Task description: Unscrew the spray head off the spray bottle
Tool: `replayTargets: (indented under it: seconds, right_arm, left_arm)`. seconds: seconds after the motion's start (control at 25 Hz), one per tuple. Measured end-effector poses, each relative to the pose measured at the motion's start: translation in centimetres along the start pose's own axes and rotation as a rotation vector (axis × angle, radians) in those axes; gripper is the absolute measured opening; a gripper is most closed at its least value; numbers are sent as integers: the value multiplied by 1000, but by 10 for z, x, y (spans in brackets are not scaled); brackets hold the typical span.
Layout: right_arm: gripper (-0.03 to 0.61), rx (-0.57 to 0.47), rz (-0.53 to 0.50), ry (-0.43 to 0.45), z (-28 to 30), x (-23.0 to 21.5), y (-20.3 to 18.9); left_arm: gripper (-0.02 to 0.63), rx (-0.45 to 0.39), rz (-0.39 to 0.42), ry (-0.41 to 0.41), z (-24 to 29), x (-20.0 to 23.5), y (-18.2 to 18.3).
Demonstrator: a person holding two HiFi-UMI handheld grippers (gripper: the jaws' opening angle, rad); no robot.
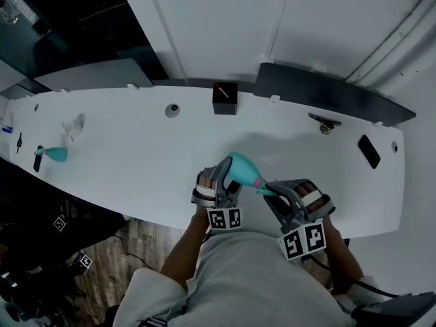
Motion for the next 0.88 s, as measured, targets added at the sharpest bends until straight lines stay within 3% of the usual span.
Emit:
replayTargets:
  seconds: [0.08, 0.32, 0.64, 0.88]
  right_arm:
    - [89, -5, -124, 10, 0, 0, 1]
    - [89, -14, -326, 35, -4, 6, 3]
    - [89, -34, -490, 18, -5, 8, 4]
    - [91, -46, -618, 54, -10, 14, -2]
  left_arm:
    - [385, -7, -26, -3, 0, -2, 1]
    - [385, -34, -25, -45, 2, -6, 3]
    - [385, -57, -70, -80, 1, -7, 3]
    - [385, -105, -49, -249, 0, -15, 4]
Point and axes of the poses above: the fingertips, and each gripper's own axes: z forward along the fingers, x to its left, y out of its top, the point moved 7 cm from there along -z, backward along the fingers, and after that the axes turned 9 degrees about -y, right-handed, at the moved point
